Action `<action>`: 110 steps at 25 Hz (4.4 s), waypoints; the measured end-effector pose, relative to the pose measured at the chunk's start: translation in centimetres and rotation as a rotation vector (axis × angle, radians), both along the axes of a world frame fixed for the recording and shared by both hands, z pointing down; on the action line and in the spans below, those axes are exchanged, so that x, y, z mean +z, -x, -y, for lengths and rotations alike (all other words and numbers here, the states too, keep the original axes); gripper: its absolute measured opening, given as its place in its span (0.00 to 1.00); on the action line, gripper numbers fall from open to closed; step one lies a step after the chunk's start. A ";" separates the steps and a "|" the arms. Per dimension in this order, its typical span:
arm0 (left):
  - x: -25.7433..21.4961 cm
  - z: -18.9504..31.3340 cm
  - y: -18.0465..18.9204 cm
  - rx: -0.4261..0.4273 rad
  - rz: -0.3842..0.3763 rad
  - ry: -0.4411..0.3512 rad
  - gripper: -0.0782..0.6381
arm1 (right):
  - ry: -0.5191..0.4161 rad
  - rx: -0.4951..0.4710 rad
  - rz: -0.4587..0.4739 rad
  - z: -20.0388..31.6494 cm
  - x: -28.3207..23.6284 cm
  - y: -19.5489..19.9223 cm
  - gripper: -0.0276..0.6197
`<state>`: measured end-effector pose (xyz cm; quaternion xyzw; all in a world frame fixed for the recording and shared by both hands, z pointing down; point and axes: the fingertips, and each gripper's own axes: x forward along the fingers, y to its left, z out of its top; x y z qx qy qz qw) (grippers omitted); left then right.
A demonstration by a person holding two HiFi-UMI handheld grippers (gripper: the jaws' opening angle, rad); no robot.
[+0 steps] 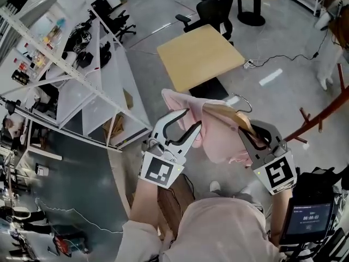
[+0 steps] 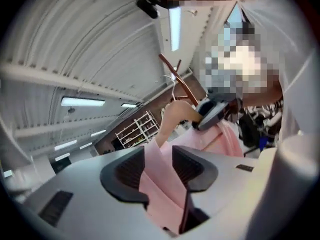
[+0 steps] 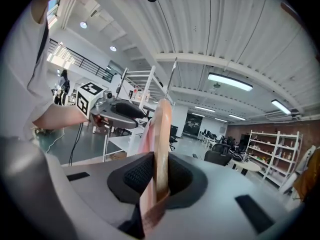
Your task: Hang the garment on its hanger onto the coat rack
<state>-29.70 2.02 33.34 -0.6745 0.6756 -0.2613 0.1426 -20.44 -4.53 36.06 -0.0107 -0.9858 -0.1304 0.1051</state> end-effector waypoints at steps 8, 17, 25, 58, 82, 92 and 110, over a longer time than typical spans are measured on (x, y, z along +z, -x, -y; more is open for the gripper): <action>-2.0 6.7 -2.9 0.122 0.377 0.088 0.34 | -0.070 0.009 -0.009 0.7 -1.6 -0.8 0.15; -0.2 9.3 -5.4 0.173 0.392 0.122 0.27 | -0.101 0.061 -0.038 2.0 -0.9 -2.8 0.15; -0.5 12.3 -8.2 0.268 0.367 0.171 0.26 | -0.100 0.149 -0.063 4.5 -1.6 -5.5 0.15; -11.6 30.9 -21.5 0.667 0.546 0.145 0.26 | -0.075 0.525 0.048 20.8 -12.0 -17.4 0.15; -4.8 34.9 -23.2 0.704 0.497 0.259 0.26 | 0.074 0.569 -0.002 24.3 -5.6 -19.2 0.15; -2.9 36.2 -24.4 0.730 0.481 0.289 0.26 | 0.134 0.602 -0.008 25.3 -3.9 -20.3 0.15; -0.7 40.4 -27.4 0.619 0.647 0.208 0.21 | 0.071 0.667 -0.058 26.9 -2.8 -23.1 0.15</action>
